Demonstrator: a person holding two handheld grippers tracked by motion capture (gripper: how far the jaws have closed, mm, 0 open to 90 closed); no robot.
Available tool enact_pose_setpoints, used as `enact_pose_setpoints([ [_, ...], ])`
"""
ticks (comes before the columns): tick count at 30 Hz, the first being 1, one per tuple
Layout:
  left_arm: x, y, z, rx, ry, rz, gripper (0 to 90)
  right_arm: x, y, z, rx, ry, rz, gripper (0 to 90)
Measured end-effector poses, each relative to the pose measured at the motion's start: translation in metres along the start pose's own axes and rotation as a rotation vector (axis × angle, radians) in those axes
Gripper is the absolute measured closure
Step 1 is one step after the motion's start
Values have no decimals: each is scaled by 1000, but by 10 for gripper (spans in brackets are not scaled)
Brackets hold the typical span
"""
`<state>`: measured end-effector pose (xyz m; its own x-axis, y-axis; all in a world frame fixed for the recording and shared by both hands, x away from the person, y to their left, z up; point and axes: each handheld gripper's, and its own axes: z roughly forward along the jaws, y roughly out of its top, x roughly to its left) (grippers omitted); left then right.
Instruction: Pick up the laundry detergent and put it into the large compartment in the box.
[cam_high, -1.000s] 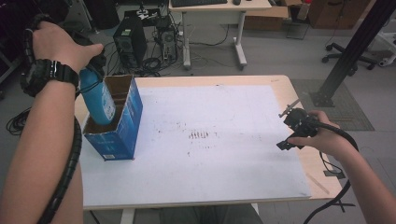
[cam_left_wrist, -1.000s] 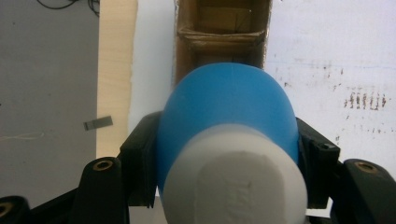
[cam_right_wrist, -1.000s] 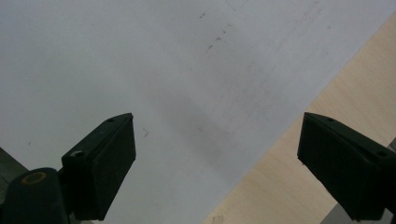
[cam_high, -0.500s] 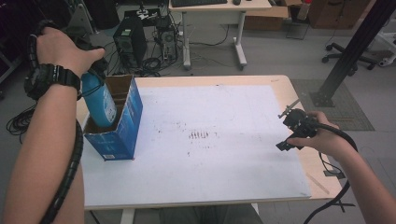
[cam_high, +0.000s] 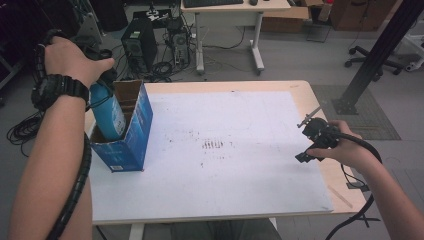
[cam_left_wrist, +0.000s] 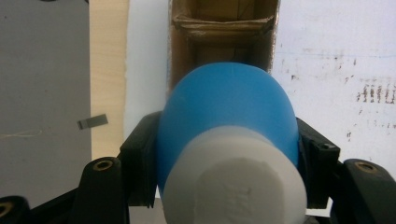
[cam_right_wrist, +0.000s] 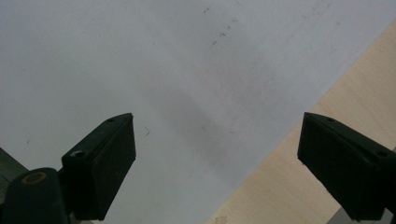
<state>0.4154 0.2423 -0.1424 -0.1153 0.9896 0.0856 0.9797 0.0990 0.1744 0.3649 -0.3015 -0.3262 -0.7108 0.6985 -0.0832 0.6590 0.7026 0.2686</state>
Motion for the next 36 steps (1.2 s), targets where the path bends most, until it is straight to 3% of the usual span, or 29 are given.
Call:
enact_pose_setpoints([
  [36, 0, 0, 26, 32, -11, 10, 374, -1, -2, 2, 2, 2, 3, 114],
])
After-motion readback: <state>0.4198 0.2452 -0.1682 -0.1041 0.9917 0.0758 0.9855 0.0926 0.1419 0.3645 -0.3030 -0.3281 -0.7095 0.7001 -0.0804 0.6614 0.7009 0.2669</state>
